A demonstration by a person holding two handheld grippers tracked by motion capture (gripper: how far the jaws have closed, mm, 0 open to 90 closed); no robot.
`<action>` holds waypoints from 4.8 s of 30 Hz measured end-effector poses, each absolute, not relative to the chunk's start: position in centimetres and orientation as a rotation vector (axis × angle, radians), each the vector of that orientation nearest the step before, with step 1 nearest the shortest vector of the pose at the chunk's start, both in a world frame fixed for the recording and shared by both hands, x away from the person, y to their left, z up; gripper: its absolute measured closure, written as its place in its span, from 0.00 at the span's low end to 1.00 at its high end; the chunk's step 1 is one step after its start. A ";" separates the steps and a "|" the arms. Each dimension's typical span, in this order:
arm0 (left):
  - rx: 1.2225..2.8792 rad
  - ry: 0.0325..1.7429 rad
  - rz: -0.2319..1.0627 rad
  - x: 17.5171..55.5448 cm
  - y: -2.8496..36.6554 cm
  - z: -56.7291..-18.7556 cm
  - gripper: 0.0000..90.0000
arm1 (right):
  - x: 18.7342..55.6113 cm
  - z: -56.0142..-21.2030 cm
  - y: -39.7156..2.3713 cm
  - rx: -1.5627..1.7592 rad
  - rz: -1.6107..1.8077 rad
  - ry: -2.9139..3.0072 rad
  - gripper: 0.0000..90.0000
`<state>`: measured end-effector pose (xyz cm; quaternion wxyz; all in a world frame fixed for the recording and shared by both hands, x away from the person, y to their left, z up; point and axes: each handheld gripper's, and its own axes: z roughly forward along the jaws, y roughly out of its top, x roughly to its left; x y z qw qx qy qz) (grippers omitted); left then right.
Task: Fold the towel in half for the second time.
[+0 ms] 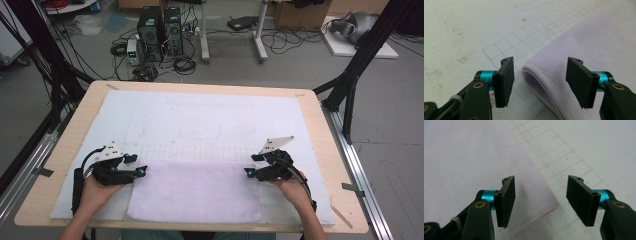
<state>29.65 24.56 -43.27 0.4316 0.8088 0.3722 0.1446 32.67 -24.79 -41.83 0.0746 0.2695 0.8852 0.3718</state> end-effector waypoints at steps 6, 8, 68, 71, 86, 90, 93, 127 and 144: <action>2.087 0.944 0.289 30.5 24.1 -44.4 0.47 | 33.2 -42.9 -24.4 0.810 1.085 2.728 0.50; 2.082 0.924 0.273 30.5 24.0 -44.6 0.54 | 33.2 -43.0 -24.3 0.796 1.068 2.747 0.56; 1.945 1.110 0.565 41.4 22.6 -38.3 0.60 | 43.6 -37.8 -24.3 0.940 1.043 2.520 0.66; 1.985 1.056 0.516 39.8 22.5 -39.1 0.69 | 42.4 -38.5 -24.1 0.912 1.051 2.584 0.71; 2.099 1.040 0.421 35.8 22.9 -43.8 0.80 | 38.7 -43.0 -25.4 0.972 1.032 2.617 0.70; 2.064 1.035 0.406 35.6 23.0 -43.6 0.76 | 38.6 -42.8 -25.1 0.965 1.031 2.611 0.66; 2.025 1.013 0.413 35.3 23.0 -43.1 0.71 | 38.3 -42.4 -24.9 0.958 1.072 2.595 0.61; 1.930 0.939 0.463 29.2 24.4 -40.1 0.23 | 32.5 -38.4 -24.6 0.895 1.298 2.421 0.17; 1.913 0.933 0.453 27.6 25.0 -40.4 0.21 | 30.2 -39.2 -26.9 0.909 1.277 2.388 0.15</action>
